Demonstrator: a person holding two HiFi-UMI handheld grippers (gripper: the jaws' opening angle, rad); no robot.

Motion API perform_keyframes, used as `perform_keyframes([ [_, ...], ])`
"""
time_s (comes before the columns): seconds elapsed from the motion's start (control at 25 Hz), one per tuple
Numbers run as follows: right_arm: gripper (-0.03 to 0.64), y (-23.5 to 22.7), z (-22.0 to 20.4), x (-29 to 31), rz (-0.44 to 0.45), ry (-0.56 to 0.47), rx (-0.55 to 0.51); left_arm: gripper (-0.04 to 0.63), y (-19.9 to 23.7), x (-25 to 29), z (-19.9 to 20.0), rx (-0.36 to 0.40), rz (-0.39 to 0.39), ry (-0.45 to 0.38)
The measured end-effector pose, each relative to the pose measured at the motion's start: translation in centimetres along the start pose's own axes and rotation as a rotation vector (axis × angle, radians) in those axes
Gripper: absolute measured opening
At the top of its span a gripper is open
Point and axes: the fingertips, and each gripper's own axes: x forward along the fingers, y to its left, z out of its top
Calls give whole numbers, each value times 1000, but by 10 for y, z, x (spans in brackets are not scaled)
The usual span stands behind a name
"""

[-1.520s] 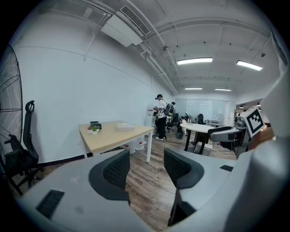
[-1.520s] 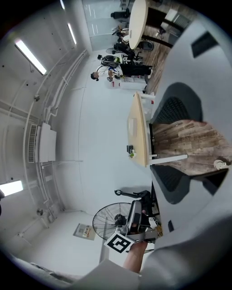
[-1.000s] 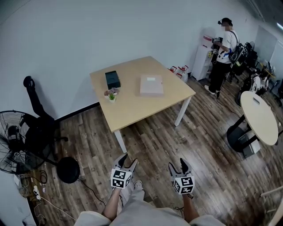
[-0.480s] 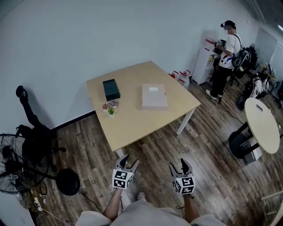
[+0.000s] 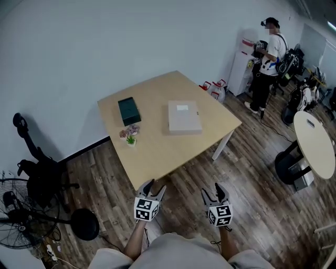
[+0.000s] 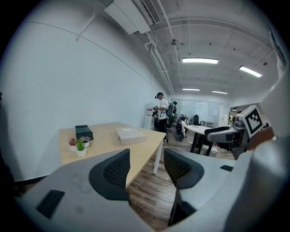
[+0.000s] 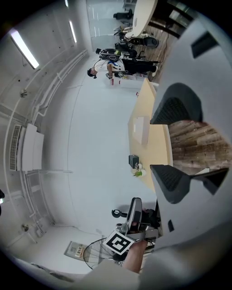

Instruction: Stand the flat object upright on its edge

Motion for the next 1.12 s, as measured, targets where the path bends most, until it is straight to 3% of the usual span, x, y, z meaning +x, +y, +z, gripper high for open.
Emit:
perform_keyframes([
  [0.56, 262, -36, -9, 29, -22, 12, 28, 225, 1, 60, 6, 20, -39, 26],
  [1.12, 262, -103, 22, 145, 44, 12, 33, 225, 47, 168, 47, 21, 17, 43],
])
